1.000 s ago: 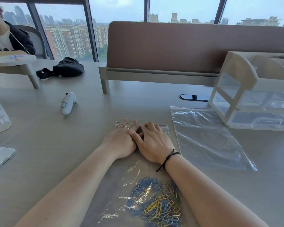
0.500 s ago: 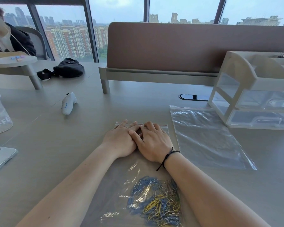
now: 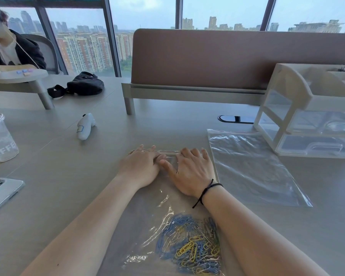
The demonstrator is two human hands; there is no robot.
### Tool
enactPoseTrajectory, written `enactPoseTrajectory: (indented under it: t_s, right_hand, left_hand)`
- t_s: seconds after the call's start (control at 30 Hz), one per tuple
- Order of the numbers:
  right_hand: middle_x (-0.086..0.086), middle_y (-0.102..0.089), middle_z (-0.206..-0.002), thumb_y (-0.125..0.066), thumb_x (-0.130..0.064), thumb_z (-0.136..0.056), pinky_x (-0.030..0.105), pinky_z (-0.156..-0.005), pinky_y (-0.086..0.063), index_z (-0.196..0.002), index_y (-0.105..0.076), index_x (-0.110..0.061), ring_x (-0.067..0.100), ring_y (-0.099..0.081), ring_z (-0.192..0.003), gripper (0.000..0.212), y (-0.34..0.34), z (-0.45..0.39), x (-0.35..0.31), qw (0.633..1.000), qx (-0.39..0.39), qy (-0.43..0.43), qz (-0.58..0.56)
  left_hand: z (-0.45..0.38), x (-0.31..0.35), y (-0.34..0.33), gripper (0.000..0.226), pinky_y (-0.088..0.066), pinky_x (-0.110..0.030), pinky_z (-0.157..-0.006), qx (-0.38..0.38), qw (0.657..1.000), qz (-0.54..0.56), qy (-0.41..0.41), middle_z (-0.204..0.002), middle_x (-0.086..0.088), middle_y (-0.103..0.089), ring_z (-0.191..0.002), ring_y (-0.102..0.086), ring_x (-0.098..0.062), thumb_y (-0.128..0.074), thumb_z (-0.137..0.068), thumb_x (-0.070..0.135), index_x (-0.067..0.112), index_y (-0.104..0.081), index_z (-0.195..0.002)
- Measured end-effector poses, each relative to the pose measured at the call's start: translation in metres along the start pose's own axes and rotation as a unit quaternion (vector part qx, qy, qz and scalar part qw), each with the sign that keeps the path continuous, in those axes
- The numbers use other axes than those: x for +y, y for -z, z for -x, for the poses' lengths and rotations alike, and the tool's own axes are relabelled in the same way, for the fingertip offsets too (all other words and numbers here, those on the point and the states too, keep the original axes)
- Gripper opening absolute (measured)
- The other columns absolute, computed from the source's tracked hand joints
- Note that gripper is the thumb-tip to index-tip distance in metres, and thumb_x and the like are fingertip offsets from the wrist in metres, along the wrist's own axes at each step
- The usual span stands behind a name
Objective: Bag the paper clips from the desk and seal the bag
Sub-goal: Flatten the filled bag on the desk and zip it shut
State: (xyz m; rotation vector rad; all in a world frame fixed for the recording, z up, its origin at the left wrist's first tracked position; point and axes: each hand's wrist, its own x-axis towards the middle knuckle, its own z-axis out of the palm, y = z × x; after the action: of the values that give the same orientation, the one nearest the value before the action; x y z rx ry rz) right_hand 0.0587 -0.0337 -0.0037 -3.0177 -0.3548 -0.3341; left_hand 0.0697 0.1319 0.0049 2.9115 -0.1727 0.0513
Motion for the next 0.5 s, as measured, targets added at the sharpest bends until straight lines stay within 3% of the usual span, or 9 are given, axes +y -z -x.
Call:
enactPoseTrajectory:
  t_s: [0.33,0.5]
  right_hand:
    - [-0.002,-0.061,-0.12,0.001,-0.075,-0.088,0.051,-0.112,-0.021,-0.113,-0.067,-0.02,0.025,-0.051,-0.118,0.091,0.003,0.0,0.002,0.999,0.005,-0.003,0.039]
    - [-0.003,-0.063,-0.117,0.002,-0.075,-0.088,0.054,-0.114,-0.018,-0.104,-0.07,-0.021,0.024,-0.05,-0.119,0.091,0.006,-0.001,0.007,0.999,0.004,-0.019,0.051]
  left_hand:
    - [0.0,-0.011,0.005,0.043,-0.035,-0.047,-0.11,0.012,0.996,0.031,0.08,-0.156,0.017,-0.038,-0.148,-0.029,-0.021,-0.032,-0.103,0.048,0.035,-0.058,-0.135]
    - [0.005,-0.01,0.011,0.041,-0.041,-0.045,-0.104,0.027,0.994,0.036,0.104,-0.146,0.004,-0.053,-0.137,-0.044,-0.028,-0.032,-0.105,0.042,0.029,-0.062,-0.129]
